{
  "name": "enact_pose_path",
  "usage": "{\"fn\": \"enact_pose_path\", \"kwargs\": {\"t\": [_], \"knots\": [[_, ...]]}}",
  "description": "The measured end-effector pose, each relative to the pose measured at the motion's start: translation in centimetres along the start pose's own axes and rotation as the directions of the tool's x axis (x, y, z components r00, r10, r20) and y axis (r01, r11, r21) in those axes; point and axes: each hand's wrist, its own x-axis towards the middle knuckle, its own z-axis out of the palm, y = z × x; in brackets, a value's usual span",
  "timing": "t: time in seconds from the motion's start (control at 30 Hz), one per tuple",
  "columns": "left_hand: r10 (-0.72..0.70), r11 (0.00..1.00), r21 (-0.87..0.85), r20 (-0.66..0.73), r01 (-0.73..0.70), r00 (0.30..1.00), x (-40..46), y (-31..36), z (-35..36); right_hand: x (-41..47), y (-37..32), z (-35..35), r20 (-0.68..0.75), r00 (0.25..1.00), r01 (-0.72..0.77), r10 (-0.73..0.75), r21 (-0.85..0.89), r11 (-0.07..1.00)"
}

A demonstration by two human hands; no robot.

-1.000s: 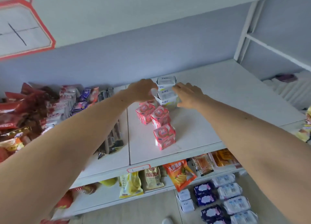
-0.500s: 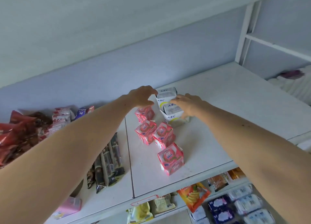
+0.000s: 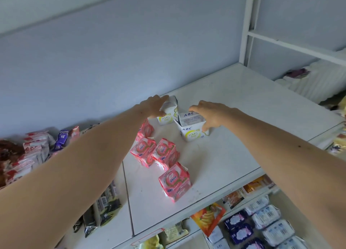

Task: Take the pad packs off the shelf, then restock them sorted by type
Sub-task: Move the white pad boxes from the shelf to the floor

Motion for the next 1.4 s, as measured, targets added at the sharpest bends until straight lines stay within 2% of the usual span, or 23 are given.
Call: {"fn": "enact_pose_path", "kwargs": {"t": [0.2,0.37,0.57,0.83,1.07,1.4], "knots": [[0.008,0.986,-0.163,-0.065,-0.019,0.998,-1.3,0.1,0.2,-1.7,0.9,-0.3,-0.004,0.999,-0.032,0.032,0.049,0.998],[0.014,0.954,-0.295,-0.145,-0.056,0.989,-4.1,1.7,-1.5,-4.1,1.4,-1.3,-0.074,0.997,-0.018,0.023,0.072,0.997],[-0.009,0.894,-0.437,-0.226,-0.093,0.974,-9.5,5.9,-3.3,-8.5,2.2,-3.9,-0.136,0.988,0.091,-0.078,0.087,0.992],[-0.106,0.773,-0.623,-0.319,-0.124,0.942,-17.3,14.7,-2.7,-17.5,3.2,-4.9,-0.062,0.985,0.169,-0.16,0.171,0.971],[-0.177,0.72,-0.692,-0.259,-0.055,0.95,-23.2,20.9,1.1,-25.1,3.8,-1.7,-0.051,0.971,0.237,-0.232,0.248,0.939],[-0.21,0.643,-0.764,-0.112,0.051,0.971,-29.1,24.2,11.9,-30.4,1.8,9.8,0.031,0.965,0.227,-0.259,0.388,0.893]]}}
